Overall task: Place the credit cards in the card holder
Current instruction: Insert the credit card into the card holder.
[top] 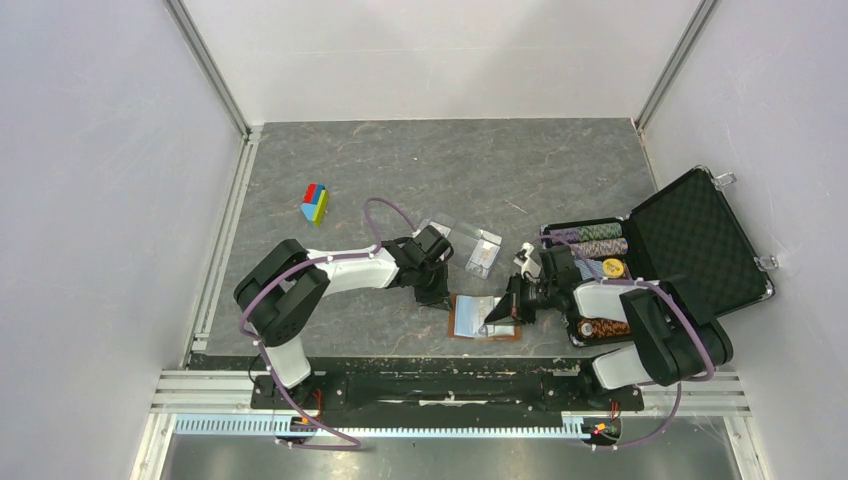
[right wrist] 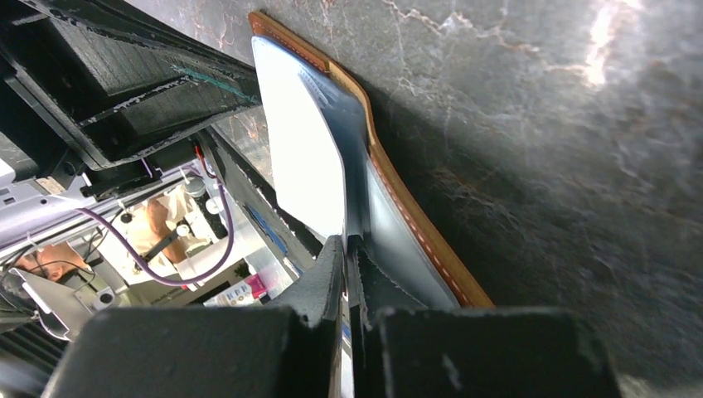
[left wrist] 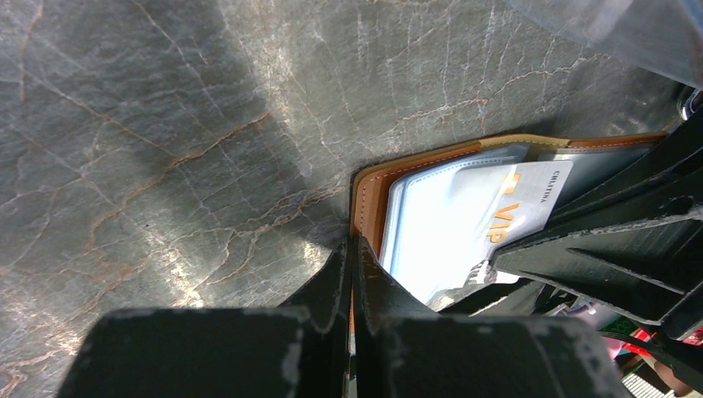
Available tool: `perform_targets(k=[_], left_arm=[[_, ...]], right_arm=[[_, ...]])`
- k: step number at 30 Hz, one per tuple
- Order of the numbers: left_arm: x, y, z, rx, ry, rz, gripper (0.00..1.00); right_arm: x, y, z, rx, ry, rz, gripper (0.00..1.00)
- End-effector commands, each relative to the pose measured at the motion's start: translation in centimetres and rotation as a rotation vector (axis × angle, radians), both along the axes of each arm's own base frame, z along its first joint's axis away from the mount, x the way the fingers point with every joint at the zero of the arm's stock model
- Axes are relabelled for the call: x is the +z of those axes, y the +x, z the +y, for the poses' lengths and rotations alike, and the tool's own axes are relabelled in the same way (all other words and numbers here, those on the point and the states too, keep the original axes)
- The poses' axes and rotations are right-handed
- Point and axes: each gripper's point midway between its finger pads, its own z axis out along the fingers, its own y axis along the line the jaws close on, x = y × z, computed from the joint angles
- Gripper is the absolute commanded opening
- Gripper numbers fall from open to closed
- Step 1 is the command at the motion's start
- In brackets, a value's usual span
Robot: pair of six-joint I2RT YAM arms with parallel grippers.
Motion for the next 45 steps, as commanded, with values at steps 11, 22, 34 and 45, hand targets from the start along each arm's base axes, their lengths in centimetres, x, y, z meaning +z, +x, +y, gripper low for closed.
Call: perform_targets(k=[11, 22, 34, 45], left_arm=[[0.0, -0.2, 0.3, 0.000, 0.036, -0.009, 0.02], [1.0, 0.2, -1.0, -0.016, 0.000, -0.013, 0.02], [2.5, 1.1, -2.5, -0.026, -0.033, -0.027, 0.02], [4.0, 2.5, 1.7, 0.009, 0.060, -0.092, 0.06]], right_arm=[[-0.6, 1.0, -1.4, 0.028, -0.205, -0.079, 0.46], [-0.2, 1.6, -1.8, 0.072, -0.263, -0.105, 0.57], [-0.1, 1.7, 2.8, 0.113, -0.145, -0.070, 0.18], [0.2, 3.2, 3.9, 0.111, -0.125, -0.074, 0.24]])
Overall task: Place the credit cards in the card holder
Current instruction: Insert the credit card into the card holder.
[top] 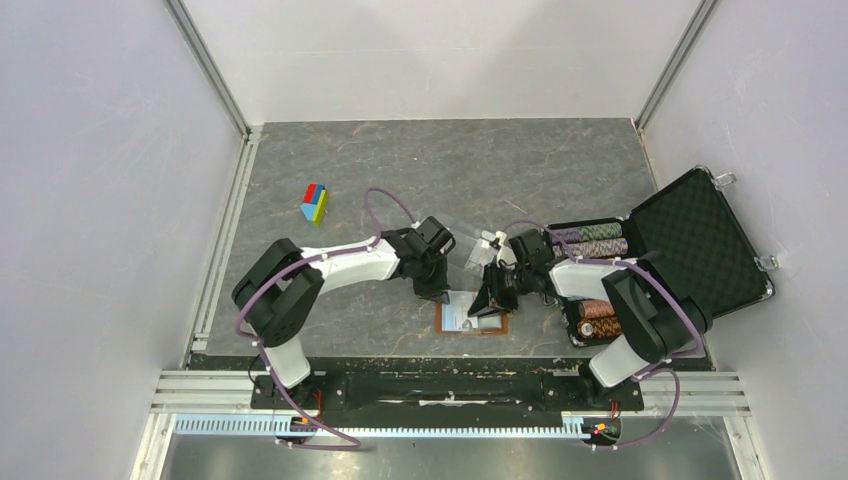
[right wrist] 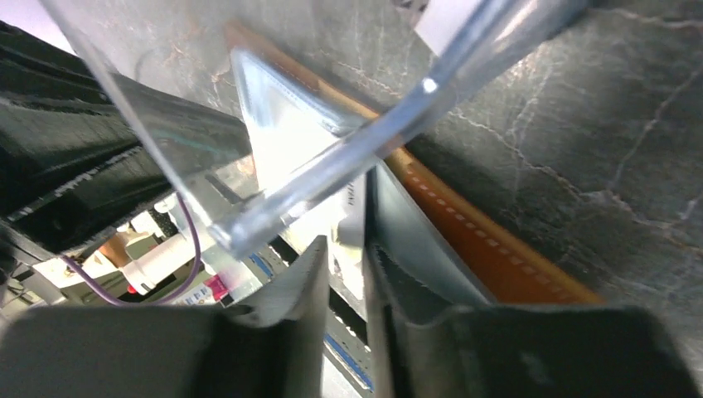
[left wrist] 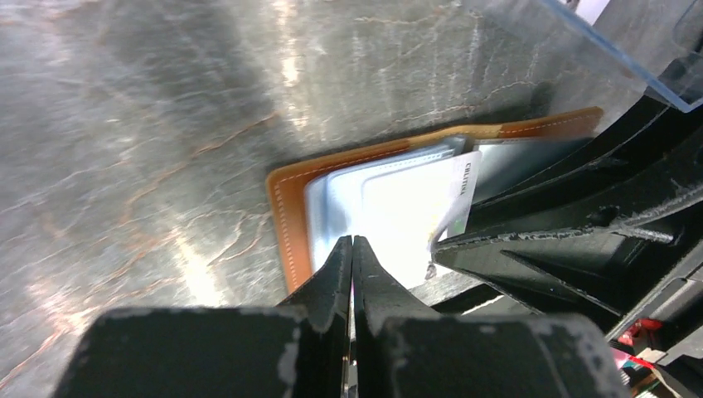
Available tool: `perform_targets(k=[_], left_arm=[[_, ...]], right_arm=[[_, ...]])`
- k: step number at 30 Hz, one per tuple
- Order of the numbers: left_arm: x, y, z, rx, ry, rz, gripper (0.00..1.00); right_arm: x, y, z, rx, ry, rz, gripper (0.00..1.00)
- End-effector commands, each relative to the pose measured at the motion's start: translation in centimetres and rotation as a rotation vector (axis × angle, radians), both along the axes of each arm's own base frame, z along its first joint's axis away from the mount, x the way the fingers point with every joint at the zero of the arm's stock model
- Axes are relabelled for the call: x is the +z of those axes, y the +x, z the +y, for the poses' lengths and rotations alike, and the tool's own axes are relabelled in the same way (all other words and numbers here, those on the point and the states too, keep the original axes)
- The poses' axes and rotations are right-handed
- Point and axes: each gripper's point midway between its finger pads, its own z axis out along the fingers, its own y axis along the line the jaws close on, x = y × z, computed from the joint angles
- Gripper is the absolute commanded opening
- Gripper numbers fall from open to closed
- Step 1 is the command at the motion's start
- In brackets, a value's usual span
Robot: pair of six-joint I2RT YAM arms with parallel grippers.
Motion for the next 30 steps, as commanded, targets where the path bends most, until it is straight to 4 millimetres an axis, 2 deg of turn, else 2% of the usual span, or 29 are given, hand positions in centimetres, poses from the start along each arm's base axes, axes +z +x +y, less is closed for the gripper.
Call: perform_targets(k=[1, 4, 7, 9, 12, 15, 17, 21, 24, 30], left_arm=[[2.5, 1.4, 2.1, 0.001, 0.016, -0.068, 0.07], [2.3, 0.4, 2.5, -0.019, -0.016, -0.020, 0.12], [2.0, -0.8, 1.7, -0.042, -0.090, 0.022, 0.14], [1.5, -1.3, 1.2, -0.032, -0.132, 0.050, 0.14], [0.9, -1.5, 0.8, -0.020, -0.148, 0.076, 0.14], [0.2, -1.5, 0.5, -0.020, -0.144, 0.095, 0.14], [-0.1, -1.4, 0.1, -0.025, -0.145, 0.107, 0.12], [-0.6, -1.2, -0.7, -0.028, -0.144, 0.125, 0.06], [-0.7, -0.9, -1.1, -0.033, -0.148, 0.124, 0.04], [-0.4, -0.2, -1.0, -0.044, -0.117, 0.094, 0.04]], right_arm=[[0.6, 1.3, 0.4, -0.006, 0.000, -0.056, 0.29], [0.8, 1.0, -0.2, 0.010, -0.031, -0.066, 0.42], [1.1, 0.9, -0.9, 0.024, -0.071, -0.084, 0.54], [1.3, 0.9, -1.2, 0.035, -0.090, -0.099, 0.60], [1.3, 0.9, -1.5, 0.049, -0.115, -0.109, 0.62], [1.1, 0.9, -1.6, 0.058, -0.129, -0.108, 0.54], [0.9, 0.8, -1.5, 0.068, -0.133, -0.102, 0.38], [0.4, 0.5, -0.8, 0.087, -0.122, -0.077, 0.14], [0.4, 0.5, 0.2, 0.090, -0.088, -0.065, 0.10], [1.1, 1.1, 1.6, 0.081, -0.026, -0.069, 0.12]])
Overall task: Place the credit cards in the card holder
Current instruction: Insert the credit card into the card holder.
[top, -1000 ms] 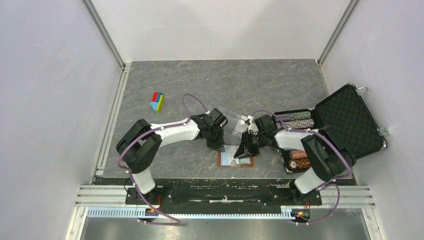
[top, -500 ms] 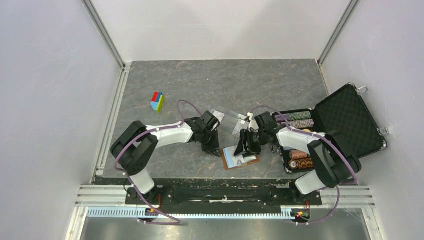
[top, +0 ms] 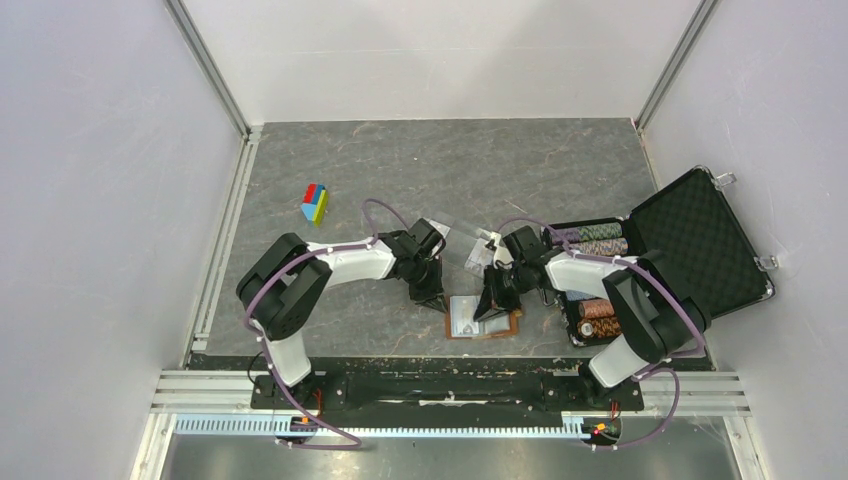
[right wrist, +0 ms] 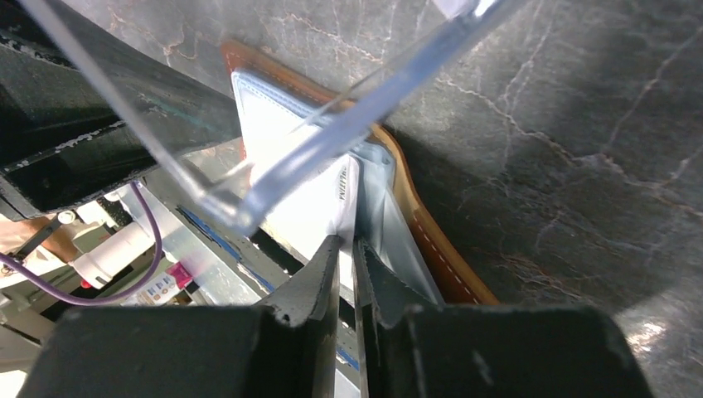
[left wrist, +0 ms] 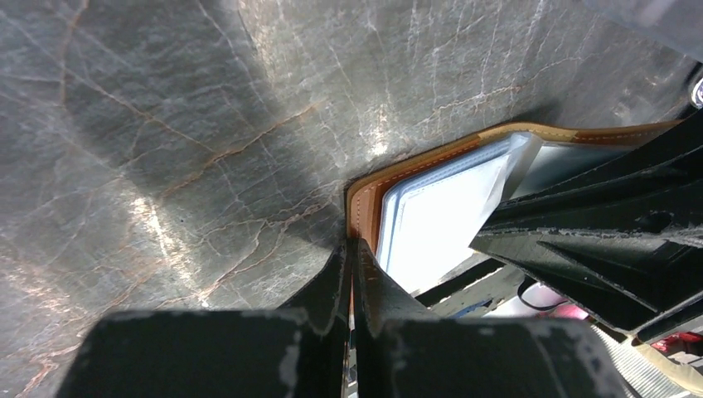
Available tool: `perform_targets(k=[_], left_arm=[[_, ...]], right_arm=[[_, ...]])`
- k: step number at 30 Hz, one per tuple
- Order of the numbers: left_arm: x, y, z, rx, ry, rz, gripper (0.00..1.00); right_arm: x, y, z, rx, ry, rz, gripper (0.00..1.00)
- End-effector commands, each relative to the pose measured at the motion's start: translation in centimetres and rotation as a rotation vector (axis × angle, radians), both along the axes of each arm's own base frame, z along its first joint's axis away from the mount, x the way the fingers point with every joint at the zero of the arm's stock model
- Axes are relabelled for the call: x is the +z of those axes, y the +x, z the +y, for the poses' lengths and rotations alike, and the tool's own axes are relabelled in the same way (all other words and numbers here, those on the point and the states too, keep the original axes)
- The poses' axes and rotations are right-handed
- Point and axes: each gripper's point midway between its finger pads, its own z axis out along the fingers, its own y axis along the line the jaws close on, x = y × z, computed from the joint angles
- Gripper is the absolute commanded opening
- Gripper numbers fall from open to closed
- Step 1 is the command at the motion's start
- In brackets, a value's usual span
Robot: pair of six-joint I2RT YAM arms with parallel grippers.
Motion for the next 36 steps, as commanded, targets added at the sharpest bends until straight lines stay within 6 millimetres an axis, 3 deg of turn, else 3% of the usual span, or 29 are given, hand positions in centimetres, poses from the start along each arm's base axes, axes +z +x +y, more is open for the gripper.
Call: perform_targets(k=[1, 5, 10, 15, 18, 21, 30, 36], left_arm=[[1.1, 1.4, -1.8, -0.017, -0.034, -0.054, 0.04], [1.9, 2.1, -0.9, -0.020, 0.013, -0.097, 0.05], [4.4, 2.4, -0.2, -0.015, 0.005, -0.150, 0.23], [6.1, 1.6, -2.3, -0.005, -0.156, -0.119, 0.35], [6.7, 1.3, -3.8, 0.010, -0.271, -0.097, 0.39], [6.4, 0.9, -4.6, 0.011, -0.305, -0.069, 0.40], [4.0, 1.1, -3.6, 0.037, -0.214, -0.061, 0.41], [2.5, 0.8, -2.3, 0.030, -0.127, -0.062, 0.46]], right_arm=[[1.3, 2.0, 2.4, 0.007, 0.088, -0.069, 0.13], [1.9, 1.8, 2.6, 0.010, 0.103, -0.068, 0.21], [3.0, 1.9, 1.7, 0.022, 0.052, -0.107, 0.41], [3.8, 2.1, 0.5, 0.047, -0.021, -0.148, 0.60], [4.6, 2.6, 0.3, 0.061, -0.041, -0.181, 0.64], [4.8, 2.8, -0.1, 0.076, -0.066, -0.203, 0.59], [1.2, 1.6, -1.1, 0.121, -0.109, -0.169, 0.11], [-1.2, 0.6, -2.0, 0.137, -0.151, -0.116, 0.00]])
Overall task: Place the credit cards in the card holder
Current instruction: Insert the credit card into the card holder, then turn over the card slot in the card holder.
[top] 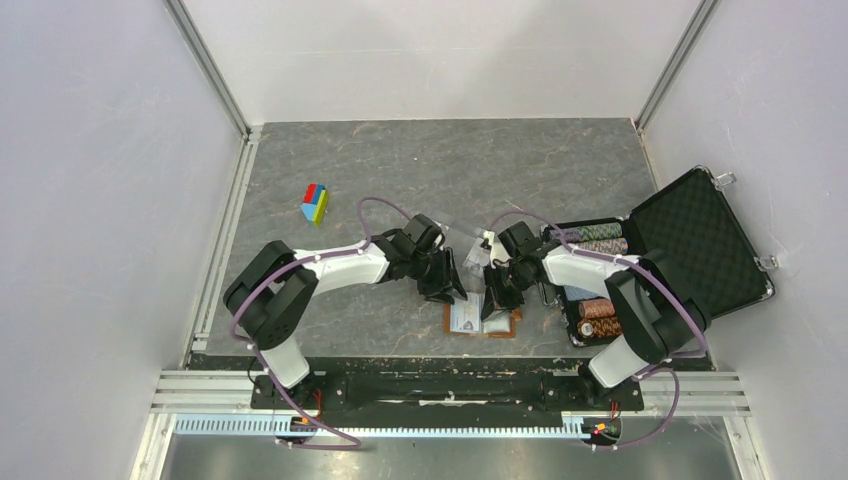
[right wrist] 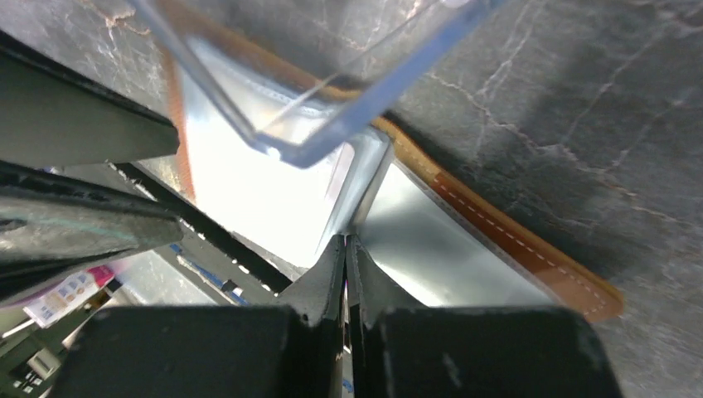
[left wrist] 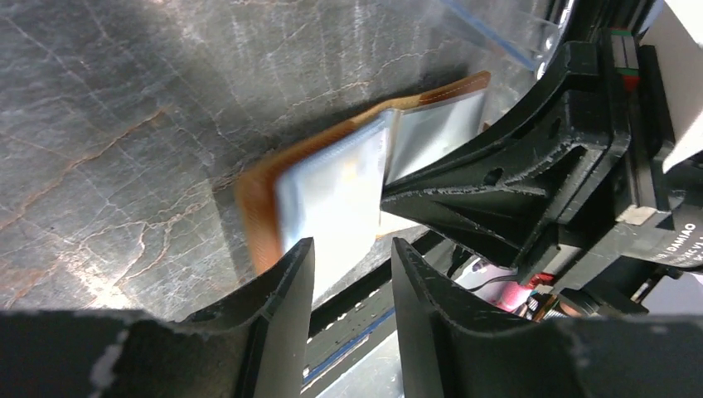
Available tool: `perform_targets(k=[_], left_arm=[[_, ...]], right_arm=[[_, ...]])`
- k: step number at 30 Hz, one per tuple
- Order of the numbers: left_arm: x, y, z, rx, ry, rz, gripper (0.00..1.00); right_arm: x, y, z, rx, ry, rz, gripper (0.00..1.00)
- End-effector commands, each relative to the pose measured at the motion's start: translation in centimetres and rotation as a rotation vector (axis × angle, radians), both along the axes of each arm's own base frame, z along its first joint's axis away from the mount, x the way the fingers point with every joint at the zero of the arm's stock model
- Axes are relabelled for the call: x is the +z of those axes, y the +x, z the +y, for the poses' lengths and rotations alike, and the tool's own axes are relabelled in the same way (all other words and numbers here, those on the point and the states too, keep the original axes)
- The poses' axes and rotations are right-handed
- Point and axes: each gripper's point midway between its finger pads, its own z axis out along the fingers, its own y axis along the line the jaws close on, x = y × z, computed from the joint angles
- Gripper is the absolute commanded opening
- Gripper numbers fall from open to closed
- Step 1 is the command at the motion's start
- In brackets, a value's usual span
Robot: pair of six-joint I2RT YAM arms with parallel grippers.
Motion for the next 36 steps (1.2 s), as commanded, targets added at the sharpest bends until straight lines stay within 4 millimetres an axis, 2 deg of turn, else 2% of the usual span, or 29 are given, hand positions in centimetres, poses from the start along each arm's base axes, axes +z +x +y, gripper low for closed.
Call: perform_targets(k=[1, 6, 12, 19, 27, 36], left_arm=[[-1.8, -0.4, 0.7, 0.000, 0.069, 0.015, 0.46], [-2.8, -0.8, 0.4, -0.020, 0.081, 0.027, 0.46], [-2.3, -0.7, -0.4, -0.037, 0.054, 0.010, 0.40], [0.3, -0.2, -2.0, -0.049, -0.064, -0.043, 0.28], [2.6, -0.2, -3.3, -0.042, -0.215, -0.086, 0.29], [4.7, -0.2, -3.3, -0.045, -0.278, -0.142, 0.30]], right_arm=[[-1.4, -0.2, -0.6, 0.023, -0.034, -0.002, 0.00], [-1.6, -0.2, -0.7, 0.023, -0.043, -0.001, 0.00], [-1.8, -0.3, -0.7, 0.026, -0.045, 0.007, 0.00], [-1.5, -0.1, -0.6, 0.025, -0.039, -0.003, 0.00], [-0.7, 0.6, 0.1, 0.020, -0.010, -0.022, 0.00], [-0.6, 0.5, 0.1, 0.018, -0.007, -0.024, 0.00]])
